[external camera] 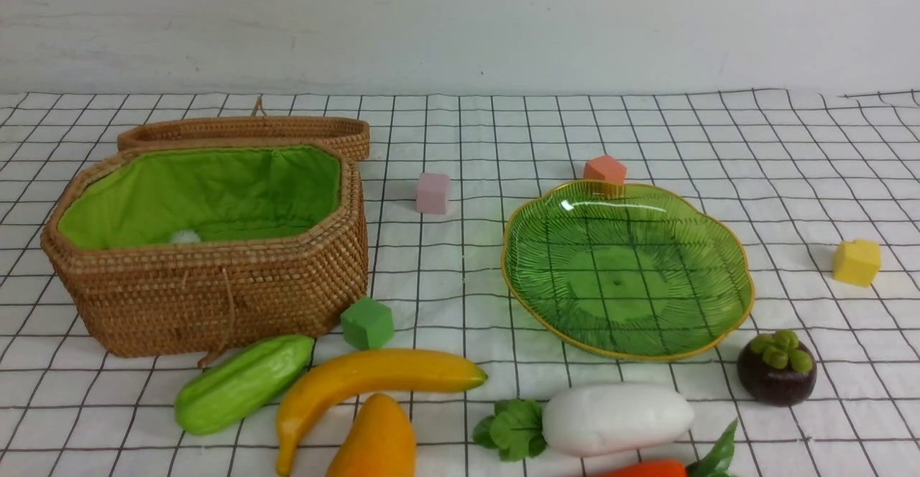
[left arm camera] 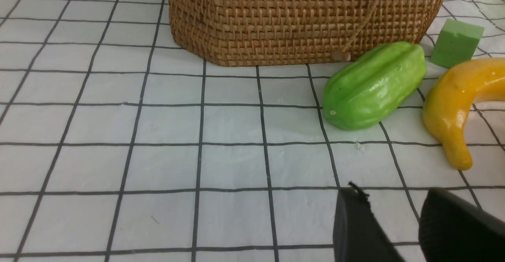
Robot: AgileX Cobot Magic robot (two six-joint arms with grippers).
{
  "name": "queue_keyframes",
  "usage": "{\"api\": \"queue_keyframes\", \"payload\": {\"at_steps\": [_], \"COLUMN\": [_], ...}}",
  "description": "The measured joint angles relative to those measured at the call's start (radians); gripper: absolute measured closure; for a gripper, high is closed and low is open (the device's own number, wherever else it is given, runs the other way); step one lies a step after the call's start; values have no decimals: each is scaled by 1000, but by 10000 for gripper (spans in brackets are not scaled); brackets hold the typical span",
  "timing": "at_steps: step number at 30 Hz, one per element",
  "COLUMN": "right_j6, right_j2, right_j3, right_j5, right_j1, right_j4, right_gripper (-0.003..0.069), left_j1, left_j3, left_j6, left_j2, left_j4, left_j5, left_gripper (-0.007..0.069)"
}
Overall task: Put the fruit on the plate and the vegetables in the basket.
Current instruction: Use the right arm to grab a mangosteen and put it into the right plate
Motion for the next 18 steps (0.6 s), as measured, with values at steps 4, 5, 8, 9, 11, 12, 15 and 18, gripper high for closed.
{"api": "queue_keyframes", "payload": {"at_steps": [4, 5, 8, 9, 11, 12, 15, 18], "right_j6": [10, 25, 65, 83, 103, 116, 164, 309], "right_j2": [0, 0, 0, 0, 0, 0, 0, 3], "right_j3": [10, 12, 12, 12, 12, 12, 8, -111], "right_j5": [-76, -133, -303, -375, -434, -497, -684, -735], "right_j1": [0, 0, 0, 0, 0, 0, 0, 0], "right_j4": [37, 75, 143, 168, 187, 198, 215, 249], "right_gripper": [414, 414, 414, 414, 414, 414, 414, 414], "left_j1": [0, 0, 0, 0, 0, 0, 0, 0], "left_j3": [0, 0, 0, 0, 0, 0, 0, 0], "left_j6": [0, 0, 0, 0, 0, 0, 0, 0], "left_j2": [0, 0, 0, 0, 0, 0, 0, 0], "left_j4": [0, 0, 0, 0, 0, 0, 0, 0], "left_j5": [0, 0, 0, 0, 0, 0, 0, 0], "left_gripper": [386, 386, 386, 386, 386, 386, 386, 386]}}
